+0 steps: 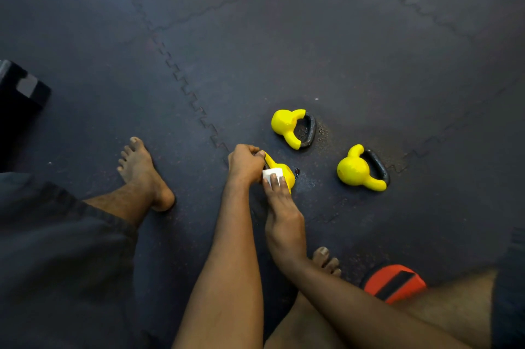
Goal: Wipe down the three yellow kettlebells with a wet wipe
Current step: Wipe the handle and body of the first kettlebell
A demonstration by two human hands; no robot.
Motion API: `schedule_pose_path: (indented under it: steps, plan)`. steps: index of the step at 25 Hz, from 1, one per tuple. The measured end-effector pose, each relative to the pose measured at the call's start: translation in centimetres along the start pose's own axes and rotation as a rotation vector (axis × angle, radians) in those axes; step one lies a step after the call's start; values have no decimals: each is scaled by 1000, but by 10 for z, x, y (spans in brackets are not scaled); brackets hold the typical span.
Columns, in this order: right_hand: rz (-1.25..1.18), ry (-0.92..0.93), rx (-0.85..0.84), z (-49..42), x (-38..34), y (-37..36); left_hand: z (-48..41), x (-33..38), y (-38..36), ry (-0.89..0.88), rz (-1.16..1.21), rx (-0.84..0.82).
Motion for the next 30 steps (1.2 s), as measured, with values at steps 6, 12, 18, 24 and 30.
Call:
schedule_pose_path:
  steps: [6,12,18,24,30]
  plan:
    - [156,24,2,-7,17,25,3,13,-17,67,189,-104]
    - [-39,-122,84,-21,21,31,-4,16,-21,-134,-55,-145]
    - [-68,-159,53,-36,18,38,-4,-18,-10,-50,146,-162]
    - [-135,-280,183,-36,39,69,6,-13,-18,-192,97,-148]
    - [-259,-417,317,-38,53,76,26,-23,-26,-389,-163,-22]
Point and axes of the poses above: each hand's wrist, its own z-axis away from the middle knuckle, its own y-axis out of the back of the hand, x = y × z, the point moved 4 cm from there along -z, towards the middle knuckle, and after that the axes turned 5 degrees about -x, right-handed, at the moved point
